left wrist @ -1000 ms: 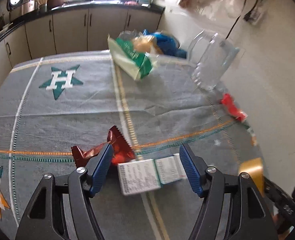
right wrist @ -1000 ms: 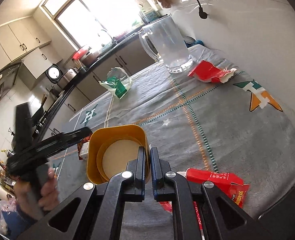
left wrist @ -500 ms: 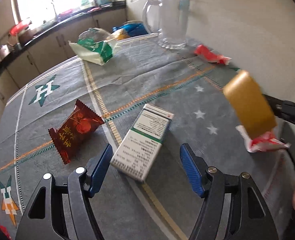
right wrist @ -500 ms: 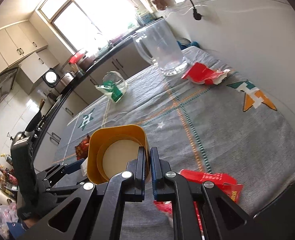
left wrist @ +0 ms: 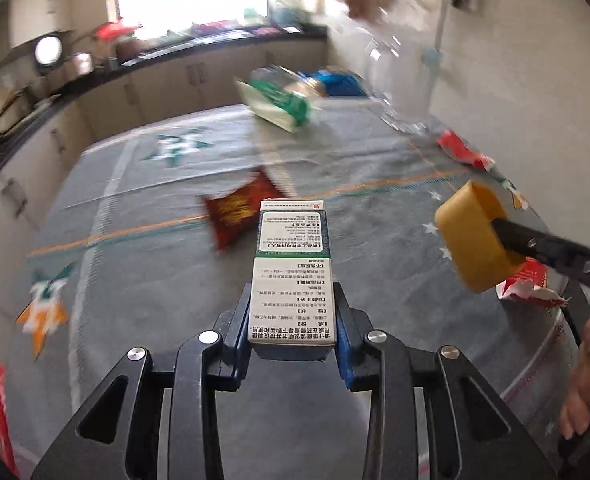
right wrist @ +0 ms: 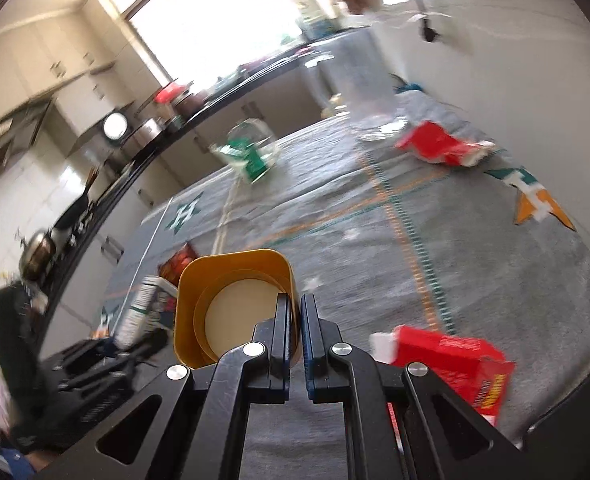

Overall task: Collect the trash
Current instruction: 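Grasp the white medicine box with the left tool while the right tool grasps the yellow container, then lift the medicine box with the left tool while the right tool holds the yellow container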

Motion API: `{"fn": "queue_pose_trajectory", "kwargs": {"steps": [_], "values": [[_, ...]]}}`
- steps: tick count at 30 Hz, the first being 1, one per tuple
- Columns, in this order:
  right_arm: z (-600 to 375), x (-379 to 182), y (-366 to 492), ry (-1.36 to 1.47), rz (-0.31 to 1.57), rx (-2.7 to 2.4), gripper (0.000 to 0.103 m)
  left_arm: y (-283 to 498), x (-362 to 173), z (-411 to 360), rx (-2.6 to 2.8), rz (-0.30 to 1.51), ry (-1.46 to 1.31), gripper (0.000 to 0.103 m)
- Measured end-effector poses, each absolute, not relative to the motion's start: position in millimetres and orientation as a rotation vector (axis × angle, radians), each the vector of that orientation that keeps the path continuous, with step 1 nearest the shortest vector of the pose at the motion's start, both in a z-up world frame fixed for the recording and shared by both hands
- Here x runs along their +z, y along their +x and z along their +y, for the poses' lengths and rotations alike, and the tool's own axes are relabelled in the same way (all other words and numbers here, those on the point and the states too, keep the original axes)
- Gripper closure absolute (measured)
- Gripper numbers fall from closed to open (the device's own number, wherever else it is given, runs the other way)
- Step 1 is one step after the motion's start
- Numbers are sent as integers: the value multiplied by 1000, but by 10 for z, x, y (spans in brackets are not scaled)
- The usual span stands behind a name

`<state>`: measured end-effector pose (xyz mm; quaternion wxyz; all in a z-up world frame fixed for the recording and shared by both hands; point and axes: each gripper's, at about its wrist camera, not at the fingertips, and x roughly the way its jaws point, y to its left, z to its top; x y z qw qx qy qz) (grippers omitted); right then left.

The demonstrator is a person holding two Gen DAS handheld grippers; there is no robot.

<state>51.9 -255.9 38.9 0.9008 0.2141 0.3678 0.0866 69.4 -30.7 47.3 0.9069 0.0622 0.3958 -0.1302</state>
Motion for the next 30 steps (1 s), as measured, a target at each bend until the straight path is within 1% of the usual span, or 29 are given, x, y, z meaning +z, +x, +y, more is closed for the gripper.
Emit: {"fn": "queue_pose_trajectory", "kwargs": {"steps": [4,7,14,30], "values": [[-2178,386,470,322,764,264,97,368,551,-13,-148,700,134,70],[-1966,378,431,248,755,315,97,307,546,111,-120,660,93,70],[-1854,346,428,188,739,336,97,357,510,250,-111,650,48,70],[-1865,363,417,199,736,350,97,312,494,157,-73,608,106,70]]}}
